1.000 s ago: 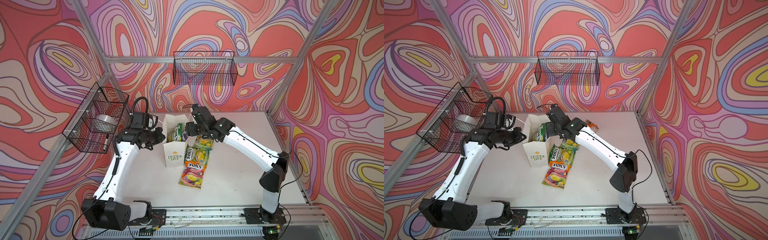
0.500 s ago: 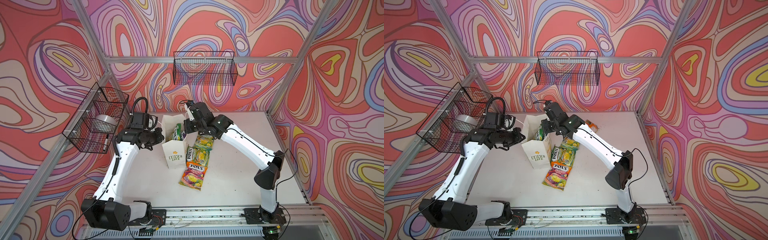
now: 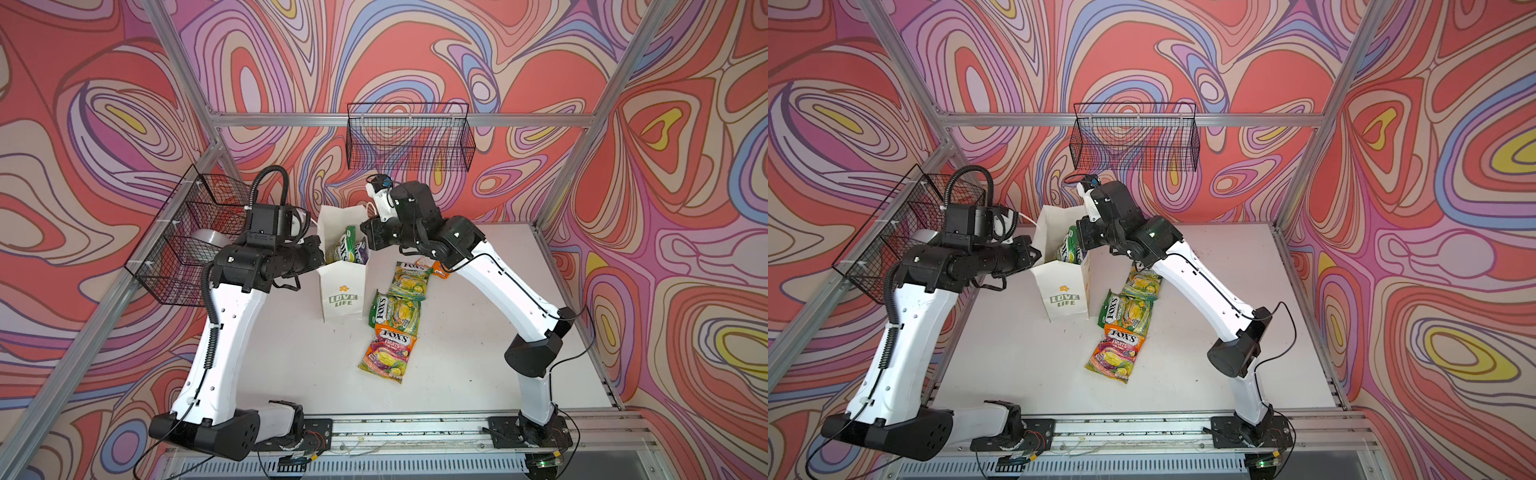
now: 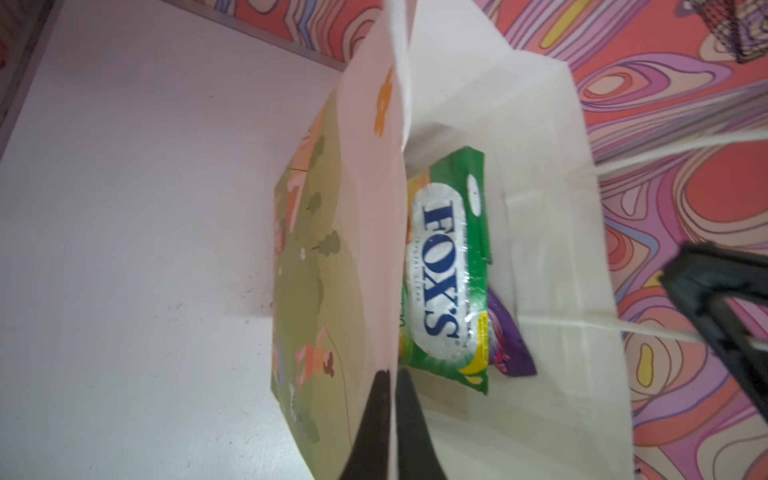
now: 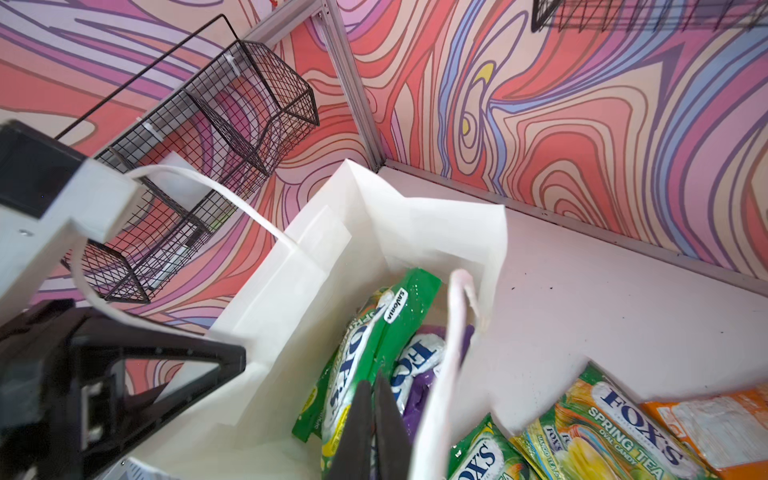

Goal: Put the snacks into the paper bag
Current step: 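Grasp the bag handle with the right gripper while the left gripper releases it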

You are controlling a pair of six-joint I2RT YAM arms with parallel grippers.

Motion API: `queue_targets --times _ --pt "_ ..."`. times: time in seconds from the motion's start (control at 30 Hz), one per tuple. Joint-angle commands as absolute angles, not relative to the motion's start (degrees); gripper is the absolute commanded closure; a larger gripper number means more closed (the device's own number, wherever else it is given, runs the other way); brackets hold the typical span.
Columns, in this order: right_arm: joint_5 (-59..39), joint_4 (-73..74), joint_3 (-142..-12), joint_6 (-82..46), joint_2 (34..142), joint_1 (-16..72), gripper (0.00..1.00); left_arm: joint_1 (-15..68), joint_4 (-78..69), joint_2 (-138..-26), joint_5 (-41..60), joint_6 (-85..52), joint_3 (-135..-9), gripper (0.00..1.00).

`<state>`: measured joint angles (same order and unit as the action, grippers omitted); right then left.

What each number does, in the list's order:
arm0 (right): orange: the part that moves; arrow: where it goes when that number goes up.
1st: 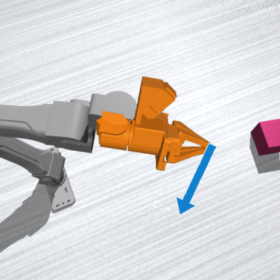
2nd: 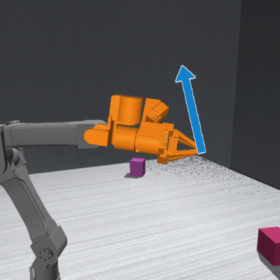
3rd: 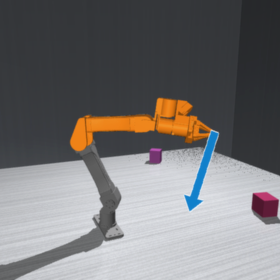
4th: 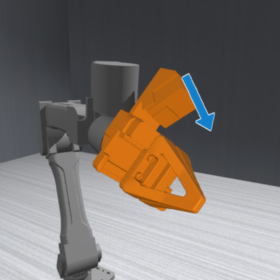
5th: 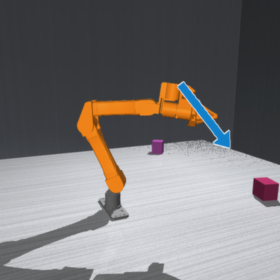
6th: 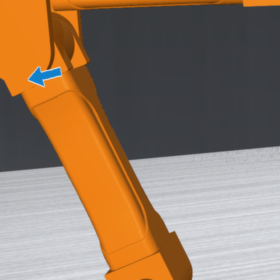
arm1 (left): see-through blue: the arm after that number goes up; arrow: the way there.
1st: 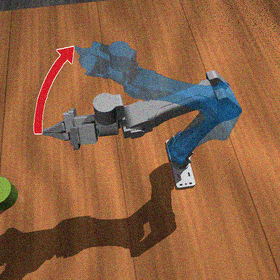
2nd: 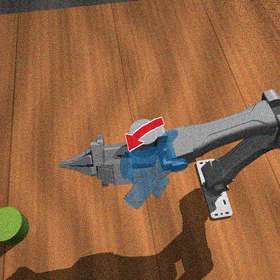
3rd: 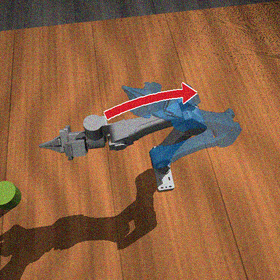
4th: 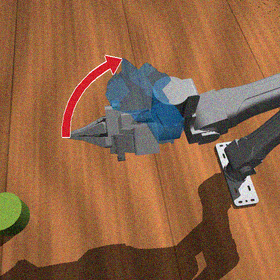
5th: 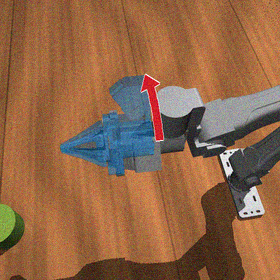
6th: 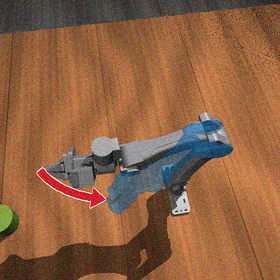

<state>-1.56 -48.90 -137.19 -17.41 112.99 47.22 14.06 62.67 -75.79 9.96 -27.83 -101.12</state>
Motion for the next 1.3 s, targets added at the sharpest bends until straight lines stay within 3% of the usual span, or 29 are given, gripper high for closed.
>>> queue_targets --times 0.0,0.23,0.5,0.8,1.0,1.27 --pt "0.75 -46.69 -134.04 -16.0 105.52 46.61 1.0 20.83 61.87 -77.65 8.62 -29.55 -104.96 1.0" --pt "7.18 -44.31 -118.73 -16.06 90.47 45.2 1.0 36.56 58.45 -83.28 4.08 -32.45 -109.28 1.0" --pt "13.96 -43.15 -100.99 -18.54 76.4 41.86 1.0 45.7 52.66 -95.1 5.24 -36.79 -112.65 1.0" --pt "17.53 -43.24 -89.04 -19.6 69.54 37.56 1.0 51.62 53.03 -108.97 5.84 -40.13 -122.49 1.0" --pt "14.62 -41.67 -84.27 -20.55 66.44 33.7 1.0 54.05 52.41 -108.79 0.02 -41.04 -121.72 1.0" --pt "8.53 -42.03 -79.04 -23.86 64.76 27.43 1.0 54.32 50.87 -108.08 0.39 -42.95 -117.31 1.0"
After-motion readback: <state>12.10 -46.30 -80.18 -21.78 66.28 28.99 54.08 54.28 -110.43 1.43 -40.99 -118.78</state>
